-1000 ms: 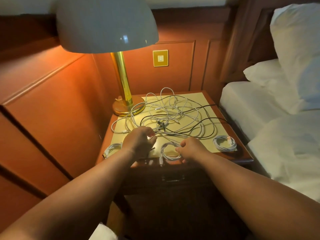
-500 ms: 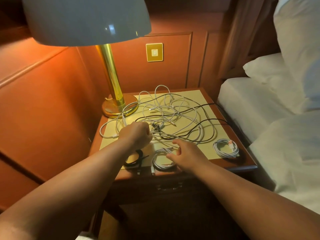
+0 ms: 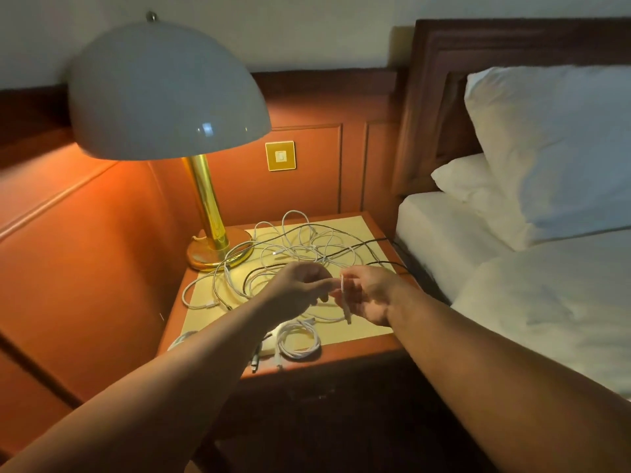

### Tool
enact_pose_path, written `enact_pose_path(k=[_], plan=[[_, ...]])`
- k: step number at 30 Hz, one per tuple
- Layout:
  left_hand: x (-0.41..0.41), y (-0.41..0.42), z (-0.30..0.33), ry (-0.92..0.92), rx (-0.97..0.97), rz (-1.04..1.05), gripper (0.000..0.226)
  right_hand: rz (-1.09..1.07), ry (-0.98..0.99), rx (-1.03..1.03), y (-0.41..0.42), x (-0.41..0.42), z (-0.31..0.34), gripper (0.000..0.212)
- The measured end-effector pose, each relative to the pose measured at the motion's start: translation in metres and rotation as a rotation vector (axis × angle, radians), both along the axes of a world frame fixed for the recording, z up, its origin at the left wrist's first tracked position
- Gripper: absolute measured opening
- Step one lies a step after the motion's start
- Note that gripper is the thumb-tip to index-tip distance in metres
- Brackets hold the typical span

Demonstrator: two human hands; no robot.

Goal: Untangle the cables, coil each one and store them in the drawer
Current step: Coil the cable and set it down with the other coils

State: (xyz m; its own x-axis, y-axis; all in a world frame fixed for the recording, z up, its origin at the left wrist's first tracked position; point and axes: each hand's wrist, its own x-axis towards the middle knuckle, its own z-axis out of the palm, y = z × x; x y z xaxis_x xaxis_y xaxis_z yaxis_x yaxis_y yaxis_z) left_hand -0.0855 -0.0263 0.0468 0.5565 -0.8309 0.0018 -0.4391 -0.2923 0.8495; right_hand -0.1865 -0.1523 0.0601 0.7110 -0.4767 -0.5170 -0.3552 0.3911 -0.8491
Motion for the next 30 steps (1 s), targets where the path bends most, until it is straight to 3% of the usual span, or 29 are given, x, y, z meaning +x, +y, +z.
enact_pose_path(k=[4, 9, 12, 15, 19, 23, 27, 30], plan=[[0.004, -0.014, -0.005, -0.005, -0.017, 0.137, 0.006, -0.015, 0.018, -0.048, -0.007, -0.009, 0.010, 0.023], [-0.001, -0.051, -0.028, -0.057, 0.085, 0.107, 0.038, 0.034, 0.019, -0.472, -0.011, -0.032, 0.009, 0.025], [-0.008, -0.078, -0.045, -0.129, 0.114, 0.091, 0.020, 0.044, -0.082, -0.616, -0.020, -0.043, 0.000, 0.025], [-0.010, -0.099, -0.062, -0.279, 0.120, 0.165, 0.004, 0.042, -0.190, -0.558, -0.028, -0.054, -0.010, 0.023], [-0.011, -0.115, -0.082, -0.347, 0.107, 0.265, 0.012, -0.143, -0.396, -0.290, -0.043, -0.064, -0.024, 0.036], [-0.002, -0.117, -0.092, -0.386, 0.138, 0.277, 0.008, -0.320, -0.459, -0.024, -0.060, -0.055, -0.035, 0.045], [0.013, -0.115, -0.094, -0.411, 0.161, 0.266, 0.007, -0.222, -0.267, -0.127, -0.072, -0.043, -0.043, 0.054], [0.019, -0.115, -0.095, -0.408, 0.122, 0.272, 0.006, -0.099, -0.108, -0.251, -0.064, -0.039, -0.052, 0.041]])
